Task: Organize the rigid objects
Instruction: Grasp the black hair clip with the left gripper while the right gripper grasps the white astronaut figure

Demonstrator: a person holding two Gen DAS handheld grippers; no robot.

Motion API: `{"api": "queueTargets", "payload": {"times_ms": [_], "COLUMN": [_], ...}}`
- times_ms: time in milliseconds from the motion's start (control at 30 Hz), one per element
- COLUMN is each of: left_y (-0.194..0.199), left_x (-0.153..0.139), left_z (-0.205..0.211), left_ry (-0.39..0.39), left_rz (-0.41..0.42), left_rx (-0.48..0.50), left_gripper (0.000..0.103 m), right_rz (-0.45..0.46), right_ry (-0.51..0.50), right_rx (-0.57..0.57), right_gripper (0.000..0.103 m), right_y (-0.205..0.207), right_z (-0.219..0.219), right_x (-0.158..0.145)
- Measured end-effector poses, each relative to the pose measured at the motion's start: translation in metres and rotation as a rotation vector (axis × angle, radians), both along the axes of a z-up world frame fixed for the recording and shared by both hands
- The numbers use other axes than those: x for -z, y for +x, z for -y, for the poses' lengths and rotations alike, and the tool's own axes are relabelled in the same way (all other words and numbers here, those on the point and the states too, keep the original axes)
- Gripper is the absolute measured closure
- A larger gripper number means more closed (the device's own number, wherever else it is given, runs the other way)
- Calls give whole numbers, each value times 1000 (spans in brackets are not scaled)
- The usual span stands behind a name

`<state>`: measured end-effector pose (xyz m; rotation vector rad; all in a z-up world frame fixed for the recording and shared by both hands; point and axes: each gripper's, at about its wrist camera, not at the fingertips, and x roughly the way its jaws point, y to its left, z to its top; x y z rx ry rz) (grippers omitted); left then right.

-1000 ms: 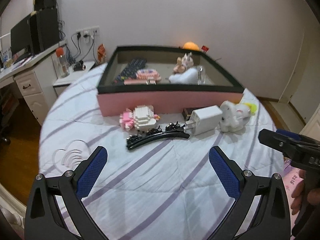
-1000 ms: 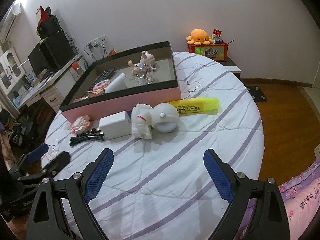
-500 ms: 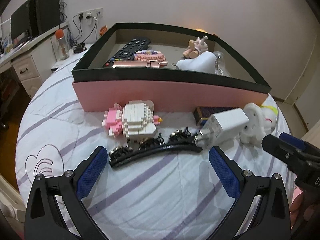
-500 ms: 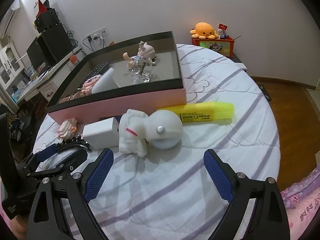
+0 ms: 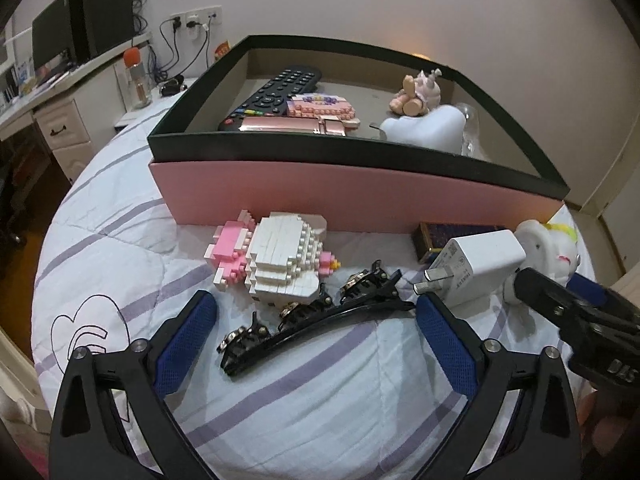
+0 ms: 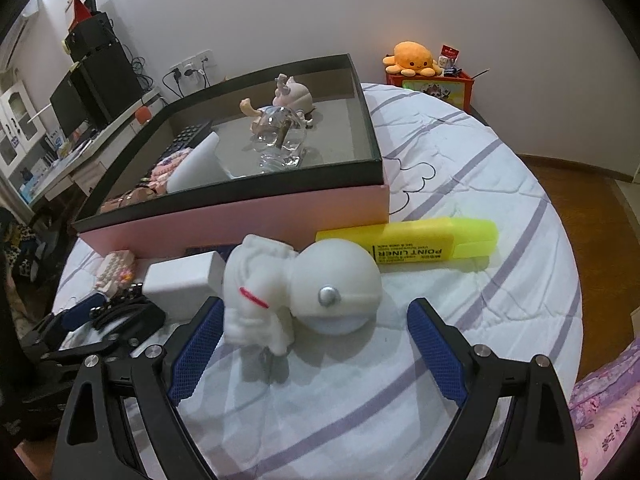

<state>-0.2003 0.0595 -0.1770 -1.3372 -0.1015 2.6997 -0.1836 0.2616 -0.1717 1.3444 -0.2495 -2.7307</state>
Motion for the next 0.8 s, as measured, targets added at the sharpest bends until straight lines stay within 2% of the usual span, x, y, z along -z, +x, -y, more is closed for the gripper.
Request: {"api": "queueTargets", "payload": {"times_ms": [100, 200, 233, 267, 333, 367, 433, 467, 533, 600, 633, 667, 700, 733, 800], "left_y": [0, 2, 3, 3, 4, 6, 10, 11, 13, 16, 18, 20, 22, 24, 30], "left_x": [-1, -2, -3, -4, -4, -5, -4, -4, -4, -4, -5, -5, -5, -5, -4], "left_z": [2, 9, 13, 16, 23, 28, 38, 45, 52, 50, 48, 45, 40, 36, 27], "left_ry": [8, 22, 25, 35, 56, 59, 66, 94, 119, 98, 85, 80, 76, 62, 12], "left_rz": [-6, -17, -23, -26, -27, -30, -30, -25, -17, -17, -21, -23, -24, -25, -35], "left_rx": [4, 1, -5, -5, 4, 6, -1, 3, 14, 36, 50, 75, 106, 121, 134], "left_gripper": [10, 21, 27, 35, 42, 55, 71, 71, 70, 70, 63, 47, 37, 22, 20], "right_rz": [-7, -16, -16, -16, -16, -17, -17, -16, -14, -12, -9, -9, -9, -9, -9], "right_ry": [-6, -8, -11, -8, -8, -10, -17, -19, -17, -14, -11, -9, -8, -5, 2], "right_rx": [8, 0, -4, -6, -8, -7, -6, -8, -8, -4, -4, -3, 0, 2, 6], "right_gripper": [12, 28, 33, 33, 33, 33, 33, 33, 33, 33, 33, 33, 33, 33, 33], "right_y": [-2, -4, -4, -4, -3, -3, -1, -1, 0, 0, 0, 1, 1, 2, 1], "right_z": [-1, 1, 1, 1, 2, 1, 1, 1, 2, 4, 5, 5, 5, 6, 7], "right_x": [2, 1, 0, 0, 0, 0, 0, 0, 0, 0, -1, -1, -1, -1, 0]}}
